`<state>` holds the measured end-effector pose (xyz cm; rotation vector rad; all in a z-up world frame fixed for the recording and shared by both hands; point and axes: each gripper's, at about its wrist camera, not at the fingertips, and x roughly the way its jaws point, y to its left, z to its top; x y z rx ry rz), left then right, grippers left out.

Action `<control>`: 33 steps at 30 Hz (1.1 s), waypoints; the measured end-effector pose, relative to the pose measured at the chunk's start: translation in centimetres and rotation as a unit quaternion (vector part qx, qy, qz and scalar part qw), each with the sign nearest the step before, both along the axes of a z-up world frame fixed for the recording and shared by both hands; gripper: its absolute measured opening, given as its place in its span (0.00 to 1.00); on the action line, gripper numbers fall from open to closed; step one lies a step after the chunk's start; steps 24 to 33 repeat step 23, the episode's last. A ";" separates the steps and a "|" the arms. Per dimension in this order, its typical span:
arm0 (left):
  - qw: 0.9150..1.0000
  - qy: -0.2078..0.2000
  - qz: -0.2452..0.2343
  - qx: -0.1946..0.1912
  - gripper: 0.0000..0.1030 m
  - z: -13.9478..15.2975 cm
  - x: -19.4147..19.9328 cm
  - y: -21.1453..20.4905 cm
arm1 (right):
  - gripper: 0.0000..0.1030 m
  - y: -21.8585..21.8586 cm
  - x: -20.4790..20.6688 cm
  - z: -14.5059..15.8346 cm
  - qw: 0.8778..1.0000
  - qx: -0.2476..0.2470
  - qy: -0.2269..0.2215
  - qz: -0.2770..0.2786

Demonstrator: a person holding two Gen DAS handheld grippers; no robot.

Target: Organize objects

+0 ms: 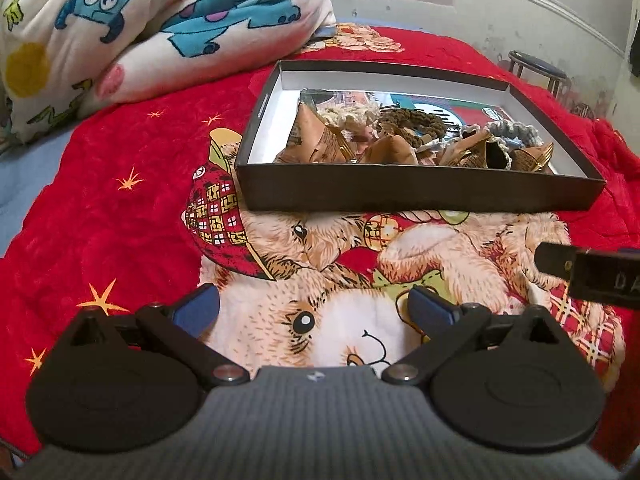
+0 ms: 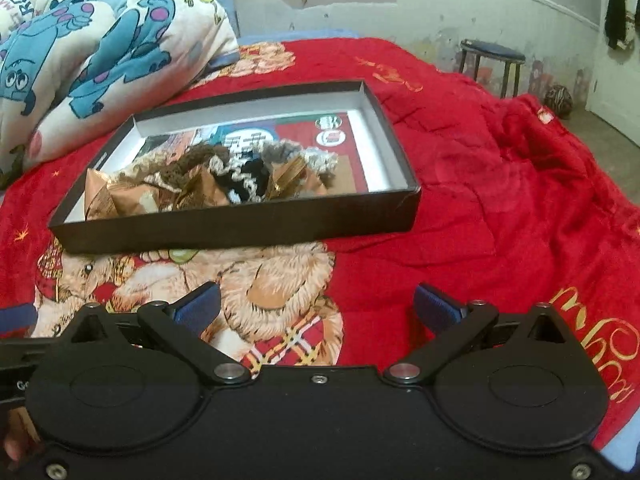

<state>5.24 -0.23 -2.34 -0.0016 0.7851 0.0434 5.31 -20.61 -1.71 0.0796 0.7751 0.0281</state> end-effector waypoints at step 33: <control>1.000 0.004 -0.017 0.004 1.00 -0.6 0.1 -0.1 | 1.00 1.2 -1.1 -0.8 0.999 -0.033 0.010 0.013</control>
